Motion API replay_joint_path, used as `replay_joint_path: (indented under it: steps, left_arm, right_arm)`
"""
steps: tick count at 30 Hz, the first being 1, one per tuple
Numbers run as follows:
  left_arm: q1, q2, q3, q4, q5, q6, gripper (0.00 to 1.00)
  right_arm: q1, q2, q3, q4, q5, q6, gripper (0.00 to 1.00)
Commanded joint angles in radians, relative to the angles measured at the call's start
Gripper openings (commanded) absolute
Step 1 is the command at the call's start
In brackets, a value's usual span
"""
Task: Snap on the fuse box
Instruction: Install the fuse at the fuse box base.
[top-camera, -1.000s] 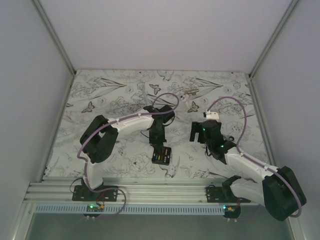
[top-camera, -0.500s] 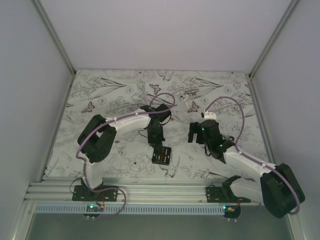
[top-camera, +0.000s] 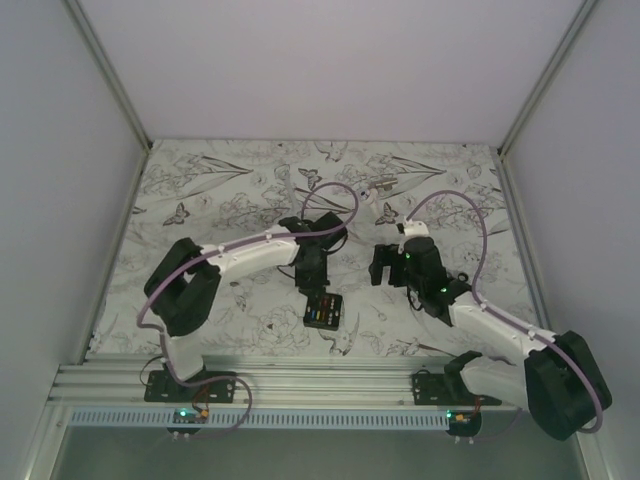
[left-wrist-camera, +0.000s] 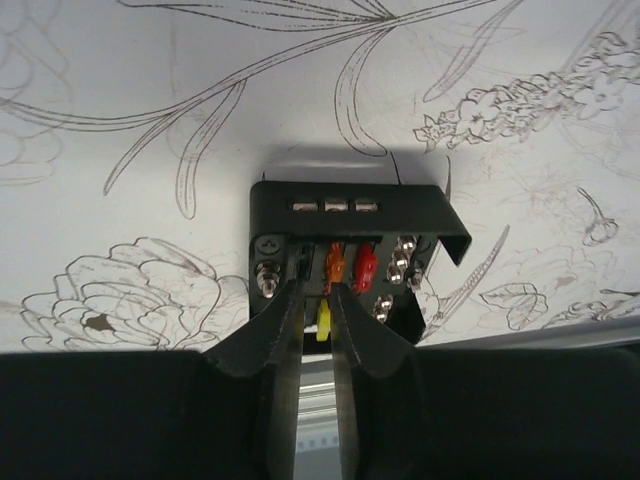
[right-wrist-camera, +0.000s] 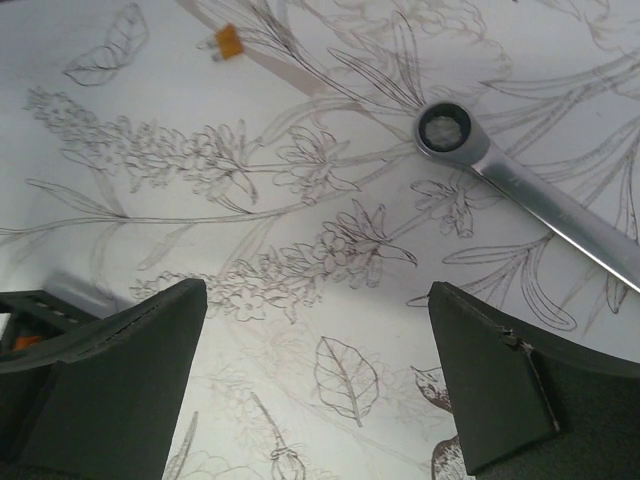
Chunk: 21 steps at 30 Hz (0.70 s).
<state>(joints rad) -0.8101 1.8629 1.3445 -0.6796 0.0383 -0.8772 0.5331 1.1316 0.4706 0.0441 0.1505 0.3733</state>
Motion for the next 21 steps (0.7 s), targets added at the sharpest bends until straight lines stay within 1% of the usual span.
replay_joint_path:
  steps: [1, 2, 4, 7, 9, 15, 21]
  left_arm:
    - [-0.004, -0.128, -0.034, -0.012, -0.088, 0.007, 0.23]
    - [-0.003, -0.157, -0.053, -0.011, -0.1, 0.0, 0.26]
    - [0.005, -0.219, -0.113, -0.005, -0.112, -0.014, 0.28]
    - [0.034, -0.28, -0.206, 0.014, -0.093, -0.027, 0.28]
    - [0.05, -0.311, -0.265, 0.027, -0.081, -0.035, 0.27]
    - [0.061, -0.355, -0.398, 0.074, -0.055, -0.04, 0.22]
    - [0.057, -0.326, -0.477, 0.208, 0.028, -0.061, 0.19]
  right_arm:
    - [0.016, -0.047, 0.084, -0.037, -0.077, 0.006, 0.98]
    - [0.027, -0.051, 0.095, -0.055, -0.092, 0.018, 0.97]
    - [0.062, -0.043, 0.127, -0.101, -0.113, 0.053, 0.92]
    - [0.13, -0.004, 0.184, -0.183, -0.114, 0.099, 0.8]
    - [0.183, 0.025, 0.219, -0.229, -0.095, 0.122, 0.75]
    - [0.336, 0.107, 0.316, -0.32, -0.033, 0.189, 0.66]
    - [0.434, 0.207, 0.402, -0.37, -0.009, 0.239, 0.58]
